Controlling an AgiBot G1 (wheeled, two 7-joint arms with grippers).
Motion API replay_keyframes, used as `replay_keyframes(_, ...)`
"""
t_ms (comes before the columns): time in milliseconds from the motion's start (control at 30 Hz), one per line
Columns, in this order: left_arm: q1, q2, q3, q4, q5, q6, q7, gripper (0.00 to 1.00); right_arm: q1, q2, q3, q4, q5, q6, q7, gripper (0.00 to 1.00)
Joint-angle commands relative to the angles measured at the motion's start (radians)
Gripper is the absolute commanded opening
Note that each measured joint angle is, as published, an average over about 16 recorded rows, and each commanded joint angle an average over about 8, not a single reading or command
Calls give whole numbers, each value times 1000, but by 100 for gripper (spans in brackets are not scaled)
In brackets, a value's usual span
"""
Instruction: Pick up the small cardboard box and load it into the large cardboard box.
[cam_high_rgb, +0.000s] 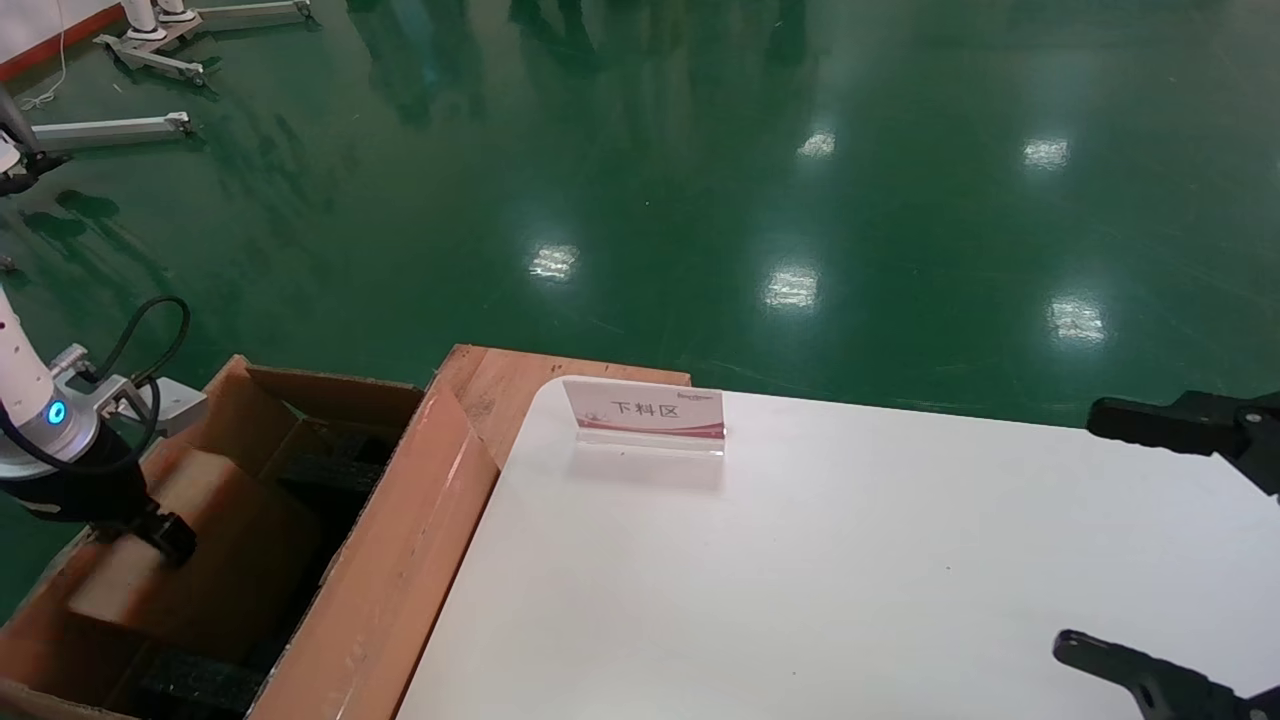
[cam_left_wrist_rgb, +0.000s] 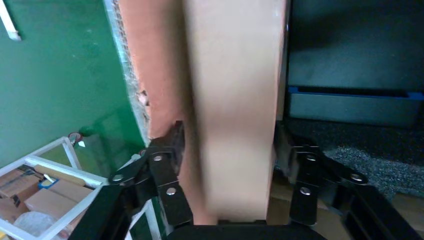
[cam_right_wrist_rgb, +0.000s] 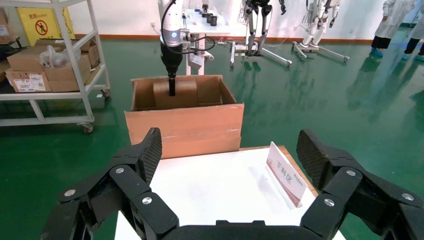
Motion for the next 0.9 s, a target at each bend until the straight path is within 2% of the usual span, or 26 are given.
replay_keyframes(33, 0, 0, 0, 0, 1, 0, 0, 100, 0, 0, 0, 0, 0, 0, 0, 100)
replay_keyframes(433, -40, 2, -16, -51, 17, -41, 26, 100, 0, 0, 0, 0, 0, 0, 0, 100)
replay_keyframes(567, -105, -26, -45, -149, 32, -106, 61, 100, 0, 0, 0, -1, 0, 0, 0, 100)
replay_keyframes(900, -278, -159, -116, -464, 90, -261, 112, 100, 1, 0, -1, -1, 0, 0, -1, 100)
